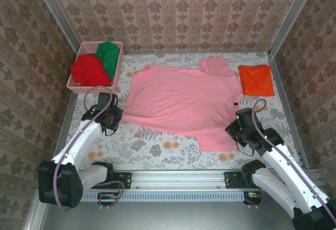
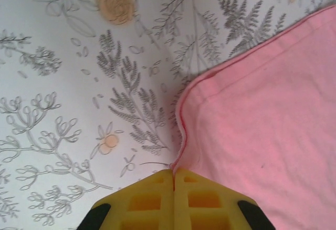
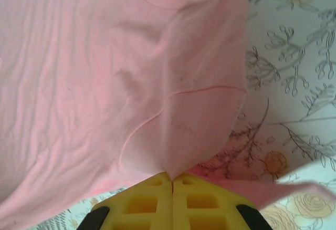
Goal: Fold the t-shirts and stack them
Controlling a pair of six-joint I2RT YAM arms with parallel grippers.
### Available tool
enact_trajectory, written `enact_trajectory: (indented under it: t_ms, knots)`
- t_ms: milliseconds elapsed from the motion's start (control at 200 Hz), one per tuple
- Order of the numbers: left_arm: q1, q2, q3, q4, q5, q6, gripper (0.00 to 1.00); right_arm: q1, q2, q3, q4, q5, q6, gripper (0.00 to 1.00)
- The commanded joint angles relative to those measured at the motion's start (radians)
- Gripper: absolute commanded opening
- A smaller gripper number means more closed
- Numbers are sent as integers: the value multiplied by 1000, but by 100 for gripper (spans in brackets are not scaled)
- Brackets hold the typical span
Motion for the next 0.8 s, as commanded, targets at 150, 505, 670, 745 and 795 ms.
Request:
enact_trajectory:
  t_ms: [150, 505, 670, 745, 795]
  knots:
    - [33, 165, 117, 59, 48, 39, 0, -109, 105, 69, 134, 77, -75, 0]
    - [65, 447, 370, 45, 77, 198, 0, -326, 304, 147, 263, -77, -204, 0]
    - [71, 514, 444, 33, 87, 241, 0, -363, 409, 200, 320, -137, -237, 0]
    - [73, 543, 471, 26, 88, 257, 0, -369, 454, 222, 331, -145, -254, 0]
    - [75, 564, 495, 22, 93, 270, 0, -374, 481, 237, 342, -147, -261, 0]
